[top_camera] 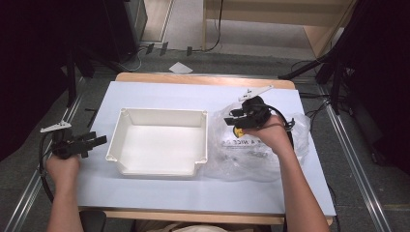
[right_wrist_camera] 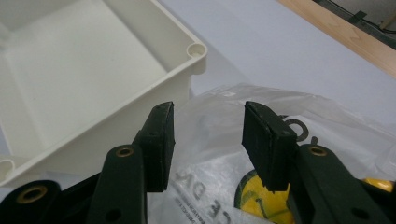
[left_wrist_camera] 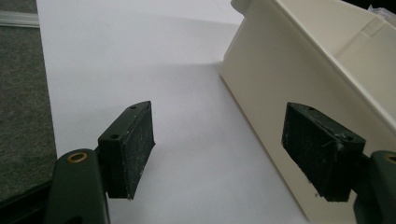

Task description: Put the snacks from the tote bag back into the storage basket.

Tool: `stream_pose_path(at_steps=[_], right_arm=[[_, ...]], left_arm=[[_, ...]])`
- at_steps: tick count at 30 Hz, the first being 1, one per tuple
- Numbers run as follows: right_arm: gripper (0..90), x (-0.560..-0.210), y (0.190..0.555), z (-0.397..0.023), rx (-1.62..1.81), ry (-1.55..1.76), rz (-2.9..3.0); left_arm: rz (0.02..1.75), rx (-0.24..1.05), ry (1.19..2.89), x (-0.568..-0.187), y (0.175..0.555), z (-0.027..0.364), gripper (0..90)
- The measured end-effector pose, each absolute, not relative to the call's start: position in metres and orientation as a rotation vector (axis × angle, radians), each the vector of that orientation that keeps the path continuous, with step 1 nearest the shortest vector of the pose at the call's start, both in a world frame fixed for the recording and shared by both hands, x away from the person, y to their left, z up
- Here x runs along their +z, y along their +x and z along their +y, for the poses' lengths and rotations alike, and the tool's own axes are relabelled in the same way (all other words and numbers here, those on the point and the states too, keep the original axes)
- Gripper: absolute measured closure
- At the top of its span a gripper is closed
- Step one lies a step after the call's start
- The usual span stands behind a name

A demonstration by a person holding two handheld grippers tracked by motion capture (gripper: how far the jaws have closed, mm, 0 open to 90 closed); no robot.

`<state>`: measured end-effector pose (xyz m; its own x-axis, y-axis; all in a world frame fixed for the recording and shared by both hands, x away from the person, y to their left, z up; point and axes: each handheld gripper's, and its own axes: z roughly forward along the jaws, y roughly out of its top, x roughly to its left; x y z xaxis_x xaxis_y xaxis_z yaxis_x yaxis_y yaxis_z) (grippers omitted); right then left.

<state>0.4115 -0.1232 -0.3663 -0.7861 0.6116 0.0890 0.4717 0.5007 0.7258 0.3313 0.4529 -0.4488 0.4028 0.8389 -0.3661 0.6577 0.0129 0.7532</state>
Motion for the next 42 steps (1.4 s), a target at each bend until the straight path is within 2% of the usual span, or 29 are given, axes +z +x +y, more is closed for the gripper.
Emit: stream_pose_path(at_steps=[42], right_arm=[[49.7, -0.365, 0.407, -0.141, 1.08, 0.964, 2.59]], left_arm=[[1.298, 0.214, 1.669, -0.451, 0.344, 0.447, 27.0]])
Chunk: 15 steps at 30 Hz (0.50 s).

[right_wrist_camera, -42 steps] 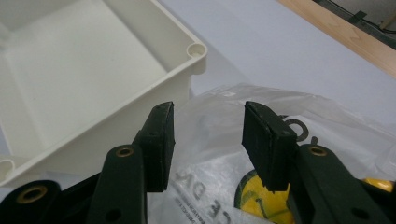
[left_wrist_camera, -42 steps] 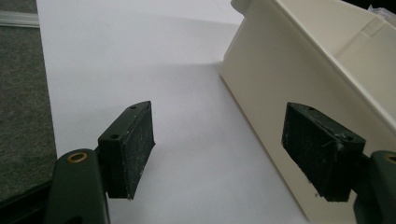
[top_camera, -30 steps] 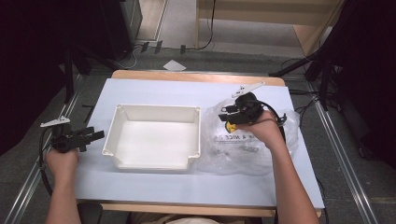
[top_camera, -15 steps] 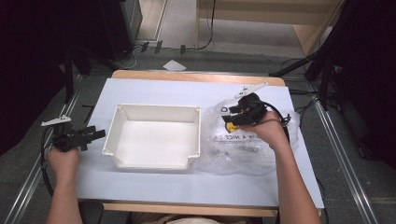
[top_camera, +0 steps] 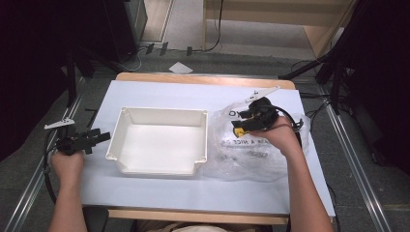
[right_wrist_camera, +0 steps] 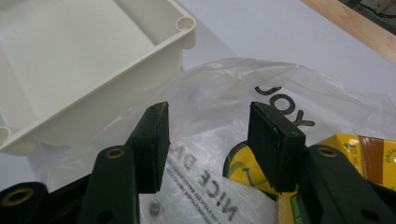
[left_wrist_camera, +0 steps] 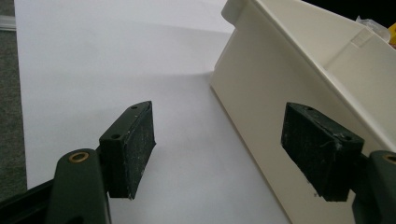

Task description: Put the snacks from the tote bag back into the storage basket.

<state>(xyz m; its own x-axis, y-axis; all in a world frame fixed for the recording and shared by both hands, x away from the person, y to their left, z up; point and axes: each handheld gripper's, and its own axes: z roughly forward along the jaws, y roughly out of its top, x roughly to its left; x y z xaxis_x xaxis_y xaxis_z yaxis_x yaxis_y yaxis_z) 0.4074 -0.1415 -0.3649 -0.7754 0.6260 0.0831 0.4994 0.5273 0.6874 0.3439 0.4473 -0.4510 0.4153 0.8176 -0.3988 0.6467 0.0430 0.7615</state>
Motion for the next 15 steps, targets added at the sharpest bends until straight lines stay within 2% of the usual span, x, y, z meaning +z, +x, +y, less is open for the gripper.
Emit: stream_pose_path(at_steps=[10, 15], right_arm=[[45.8, -0.3649, 0.4099, -0.1418, 1.112, 1.004, 2.603], [40.0, -0.3631, 0.4098, -0.1421, 1.132, 1.014, 2.594]], left_arm=[[1.299, 0.214, 1.672, -0.4509, 0.3435, 0.4481, 27.0], [1.297, 0.217, 1.676, -0.4505, 0.3433, 0.4477, 27.0]])
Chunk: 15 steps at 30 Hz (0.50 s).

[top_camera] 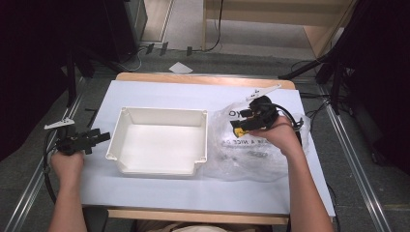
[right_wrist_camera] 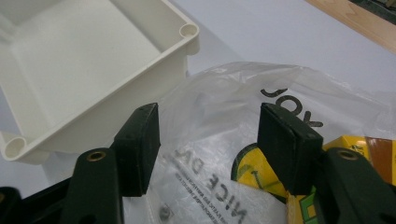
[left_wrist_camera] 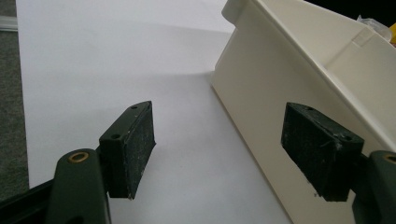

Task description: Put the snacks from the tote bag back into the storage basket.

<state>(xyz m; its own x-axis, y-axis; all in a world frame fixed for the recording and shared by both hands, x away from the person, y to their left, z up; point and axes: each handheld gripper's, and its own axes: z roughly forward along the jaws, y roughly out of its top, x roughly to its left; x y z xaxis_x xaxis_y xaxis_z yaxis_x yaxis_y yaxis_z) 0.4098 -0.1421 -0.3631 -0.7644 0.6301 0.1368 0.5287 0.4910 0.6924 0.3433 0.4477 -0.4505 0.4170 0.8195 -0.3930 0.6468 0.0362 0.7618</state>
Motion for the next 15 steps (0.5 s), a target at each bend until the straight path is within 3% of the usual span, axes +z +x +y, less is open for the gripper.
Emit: stream_pose_path(at_steps=[11, 15], right_arm=[[39.6, -0.3583, 0.4084, -0.1455, 1.109, 1.008, 2.611], [43.6, -0.3544, 0.4079, -0.1493, 1.113, 1.002, 2.609]], left_arm=[[1.29, 0.23, 1.672, -0.4495, 0.3422, 0.4482, 27.0], [1.292, 0.232, 1.67, -0.4491, 0.3418, 0.4482, 27.0]])
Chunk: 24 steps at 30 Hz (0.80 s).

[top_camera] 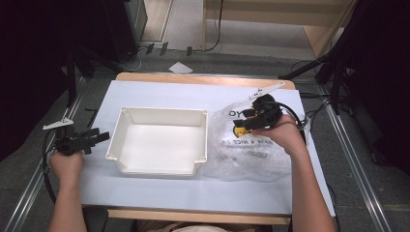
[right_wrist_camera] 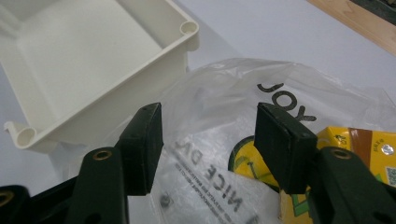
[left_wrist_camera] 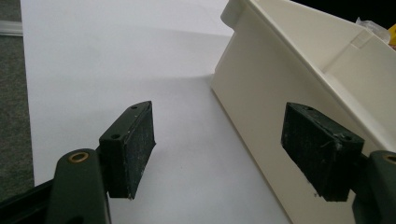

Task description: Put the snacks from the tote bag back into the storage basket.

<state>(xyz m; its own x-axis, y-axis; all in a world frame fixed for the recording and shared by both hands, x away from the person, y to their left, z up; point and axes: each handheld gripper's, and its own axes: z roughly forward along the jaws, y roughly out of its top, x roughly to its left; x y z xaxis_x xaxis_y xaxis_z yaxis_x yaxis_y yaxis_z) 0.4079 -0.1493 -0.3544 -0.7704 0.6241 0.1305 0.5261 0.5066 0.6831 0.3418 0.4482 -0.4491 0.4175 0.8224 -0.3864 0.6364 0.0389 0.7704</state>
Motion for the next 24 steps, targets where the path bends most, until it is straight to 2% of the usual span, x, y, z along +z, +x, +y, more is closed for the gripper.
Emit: stream_pose_path(at_steps=[14, 24], right_arm=[[45.3, -0.342, 0.406, -0.165, 1.071, 1.014, 2.592], [46.7, -0.347, 0.414, -0.177, 1.015, 1.087, 2.587]], left_arm=[[1.292, 0.229, 1.676, -0.45, 0.342, 0.448, 27.0], [1.291, 0.241, 1.671, -0.448, 0.341, 0.448, 27.0]])
